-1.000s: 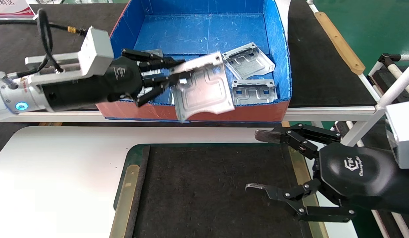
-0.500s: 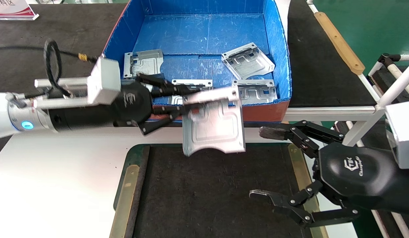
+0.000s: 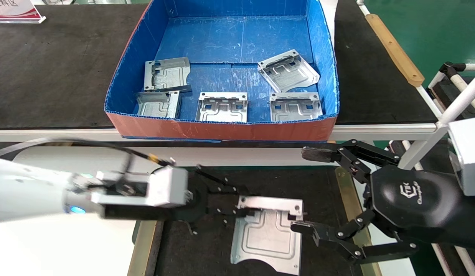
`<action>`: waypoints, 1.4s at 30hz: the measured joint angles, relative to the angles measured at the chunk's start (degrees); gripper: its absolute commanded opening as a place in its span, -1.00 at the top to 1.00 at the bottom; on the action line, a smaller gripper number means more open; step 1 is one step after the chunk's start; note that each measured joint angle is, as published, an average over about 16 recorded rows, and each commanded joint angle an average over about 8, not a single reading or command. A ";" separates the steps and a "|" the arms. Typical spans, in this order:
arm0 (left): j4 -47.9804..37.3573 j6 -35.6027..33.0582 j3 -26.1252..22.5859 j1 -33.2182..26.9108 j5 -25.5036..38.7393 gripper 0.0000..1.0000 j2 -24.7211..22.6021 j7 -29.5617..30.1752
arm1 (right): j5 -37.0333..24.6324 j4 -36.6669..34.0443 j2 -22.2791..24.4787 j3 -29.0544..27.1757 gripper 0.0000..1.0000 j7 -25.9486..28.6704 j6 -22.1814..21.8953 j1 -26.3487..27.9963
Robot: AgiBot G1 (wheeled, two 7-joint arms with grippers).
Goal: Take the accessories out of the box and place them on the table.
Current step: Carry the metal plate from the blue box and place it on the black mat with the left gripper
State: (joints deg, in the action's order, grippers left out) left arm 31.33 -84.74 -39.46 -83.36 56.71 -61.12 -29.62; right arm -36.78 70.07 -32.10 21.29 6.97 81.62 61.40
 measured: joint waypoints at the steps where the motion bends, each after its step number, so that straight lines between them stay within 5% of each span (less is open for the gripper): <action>1: -0.20 1.21 -0.24 0.62 0.25 1.00 -0.66 -0.49 | 0.00 0.00 0.00 0.00 -1.00 0.00 0.00 0.00; 20: -9.41 26.86 -3.88 6.06 3.21 1.00 -16.35 -8.50 | 0.00 0.00 0.00 0.00 -1.00 0.00 0.00 0.00; 42: 1.88 44.66 -22.57 5.28 -8.87 1.00 -17.65 -1.55 | 0.00 0.00 0.00 0.00 -1.00 0.00 0.00 0.00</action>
State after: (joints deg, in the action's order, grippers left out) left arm 33.21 -40.08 -62.03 -78.09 47.84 -78.77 -31.17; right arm -36.78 70.07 -32.10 21.29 6.97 81.62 61.40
